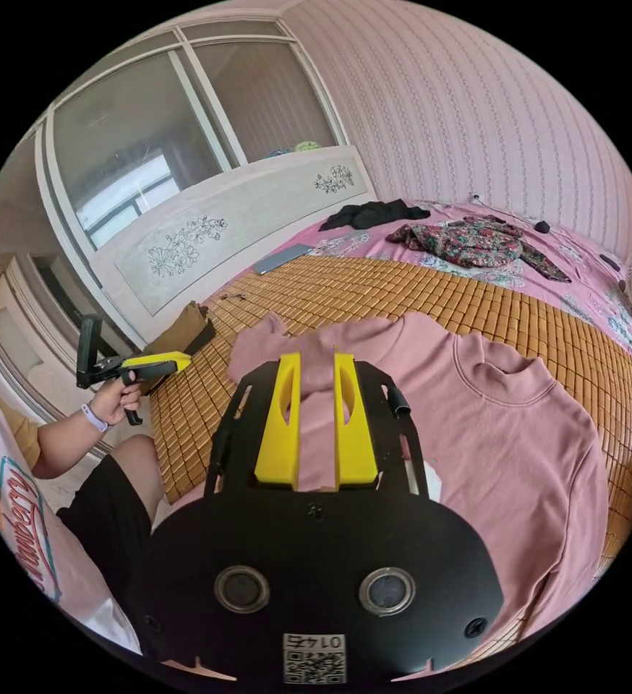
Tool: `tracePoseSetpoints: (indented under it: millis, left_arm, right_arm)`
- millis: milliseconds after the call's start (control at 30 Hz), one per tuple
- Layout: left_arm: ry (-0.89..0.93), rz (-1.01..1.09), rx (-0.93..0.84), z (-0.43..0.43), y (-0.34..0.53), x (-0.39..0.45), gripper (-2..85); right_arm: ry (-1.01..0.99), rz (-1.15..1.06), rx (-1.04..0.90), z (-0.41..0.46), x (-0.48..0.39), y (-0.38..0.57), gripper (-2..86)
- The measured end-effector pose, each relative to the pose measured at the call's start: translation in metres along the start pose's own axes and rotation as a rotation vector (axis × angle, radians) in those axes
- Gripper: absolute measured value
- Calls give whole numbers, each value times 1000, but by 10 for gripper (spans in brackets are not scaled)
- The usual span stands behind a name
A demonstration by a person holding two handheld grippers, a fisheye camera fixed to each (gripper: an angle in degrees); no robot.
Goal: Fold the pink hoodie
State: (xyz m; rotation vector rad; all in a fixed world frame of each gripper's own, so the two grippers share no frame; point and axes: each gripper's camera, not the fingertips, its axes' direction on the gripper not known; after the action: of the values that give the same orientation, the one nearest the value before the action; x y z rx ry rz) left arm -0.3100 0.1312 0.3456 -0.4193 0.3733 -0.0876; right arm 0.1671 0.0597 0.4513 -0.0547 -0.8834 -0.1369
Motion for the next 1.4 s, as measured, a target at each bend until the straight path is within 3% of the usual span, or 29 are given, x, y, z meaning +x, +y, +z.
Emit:
tracePoseSetpoints:
  millis: [200, 333, 400, 467, 600, 667, 733, 900, 1067, 1400]
  left_arm:
    - [-80, -91, -12, 15, -8, -48, 61]
    - [-20, -206, -148, 68, -44, -77, 103]
    - [30, -257, -203, 87, -47, -80, 103]
    - [17, -170, -187, 80, -43, -70, 57]
    - [34, -214, -25, 24, -12, -74, 8]
    - [166, -181, 246, -35, 8, -60, 11]
    - [181, -122, 333, -56, 10, -43, 33]
    - [332, -229, 235, -44, 17, -55, 63]
    - [-49, -262, 100, -38, 65, -63, 63]
    - [-373, -231, -236, 14, 85, -78, 94]
  right_arm:
    - [-34, 61, -210, 23, -30, 61, 73]
    - [-47, 101, -290, 34, -49, 84, 73]
    - [-57, 121, -298, 37, -51, 86, 72]
    - [-65, 132, -294, 39, -53, 83, 71]
    - [-98, 71, -290, 47, -63, 65, 64]
    - [-111, 40, -275, 52, -69, 56, 63]
    - [-145, 38, -253, 62, -75, 47, 61]
    - [-194, 0, -268, 87, -99, 25, 62]
    - [-179, -88, -323, 107, -121, 14, 64]
    - [-98, -165, -513, 139, -161, 35, 67]
